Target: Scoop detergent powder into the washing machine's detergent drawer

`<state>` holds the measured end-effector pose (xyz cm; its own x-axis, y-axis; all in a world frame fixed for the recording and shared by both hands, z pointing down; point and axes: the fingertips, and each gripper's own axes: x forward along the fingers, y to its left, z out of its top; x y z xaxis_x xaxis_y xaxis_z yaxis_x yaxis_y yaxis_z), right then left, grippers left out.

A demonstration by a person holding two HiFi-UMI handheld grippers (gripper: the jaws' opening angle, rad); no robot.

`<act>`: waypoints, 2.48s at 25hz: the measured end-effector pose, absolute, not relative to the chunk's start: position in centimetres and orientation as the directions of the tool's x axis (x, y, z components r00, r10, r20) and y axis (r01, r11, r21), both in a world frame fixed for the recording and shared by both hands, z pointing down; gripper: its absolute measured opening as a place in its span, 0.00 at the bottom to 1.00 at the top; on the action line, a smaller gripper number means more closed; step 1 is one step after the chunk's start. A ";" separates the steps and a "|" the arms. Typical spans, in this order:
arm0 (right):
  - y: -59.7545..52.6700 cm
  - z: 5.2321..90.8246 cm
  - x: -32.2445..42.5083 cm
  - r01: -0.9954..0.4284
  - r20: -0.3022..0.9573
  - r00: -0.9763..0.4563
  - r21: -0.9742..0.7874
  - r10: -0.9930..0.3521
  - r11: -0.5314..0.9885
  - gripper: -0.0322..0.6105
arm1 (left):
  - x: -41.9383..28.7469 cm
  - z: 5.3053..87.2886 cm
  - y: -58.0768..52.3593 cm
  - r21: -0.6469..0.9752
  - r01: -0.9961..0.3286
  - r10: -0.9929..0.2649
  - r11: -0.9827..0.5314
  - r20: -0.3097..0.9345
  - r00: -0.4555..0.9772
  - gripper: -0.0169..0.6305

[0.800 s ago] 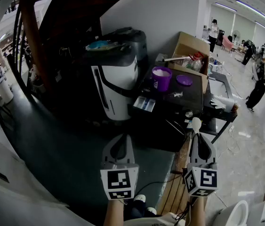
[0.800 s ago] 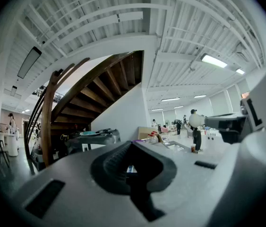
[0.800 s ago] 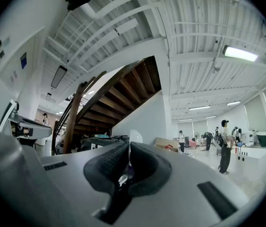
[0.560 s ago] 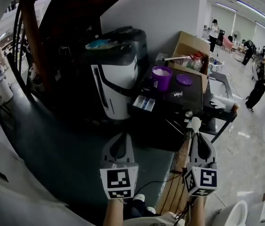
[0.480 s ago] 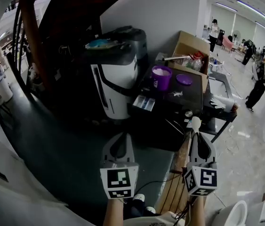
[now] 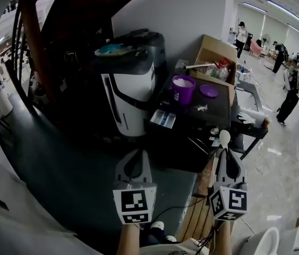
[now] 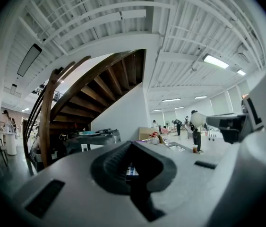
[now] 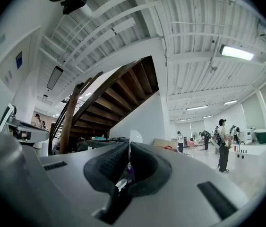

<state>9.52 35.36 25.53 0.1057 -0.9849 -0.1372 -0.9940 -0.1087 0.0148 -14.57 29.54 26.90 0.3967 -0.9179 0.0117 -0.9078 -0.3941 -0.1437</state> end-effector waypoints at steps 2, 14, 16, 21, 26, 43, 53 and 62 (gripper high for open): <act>34.4 25.6 9.2 -0.994 -0.135 0.107 0.016 -0.985 -0.110 0.08 | -14.9 26.9 28.6 -0.142 -0.908 -0.918 -0.395 0.013 0.397 0.03; 29.7 27.5 7.0 -0.992 -0.103 0.129 0.002 -0.986 -0.129 0.08 | -16.8 28.3 22.8 -0.154 -0.894 -0.906 -0.421 0.041 0.420 0.03; 29.3 27.9 6.7 -0.991 -0.094 0.131 0.004 -0.987 -0.132 0.08 | -16.8 28.7 22.3 -0.147 -0.892 -0.904 -0.428 0.050 0.425 0.03; 28.1 28.4 6.6 -0.990 -0.076 0.137 0.004 -0.988 -0.138 0.08 | -16.5 29.7 20.9 -0.140 -0.885 -0.896 -0.444 0.075 0.437 0.03; 26.2 28.4 7.4 -0.989 -0.075 0.148 -0.002 -0.986 -0.148 0.08 | -15.8 30.1 19.0 -0.137 -0.882 -0.892 -0.452 0.085 0.444 0.03; 11.5 27.1 14.0 -0.996 -0.081 0.093 0.003 -0.992 -0.094 0.08 | -10.2 28.9 5.7 -0.152 -0.907 -0.919 -0.394 0.078 0.386 0.03; 1.2 25.7 18.7 -1.000 -0.089 0.007 0.019 -0.996 -0.009 0.08 | -6.0 28.0 -2.9 -0.138 -0.939 -0.949 -0.316 0.074 0.308 0.03; -4.5 27.1 21.6 -0.999 -0.057 -0.047 0.002 -0.997 0.047 0.08 | -2.8 28.9 -7.3 -0.139 -0.949 -0.958 -0.282 0.094 0.271 0.03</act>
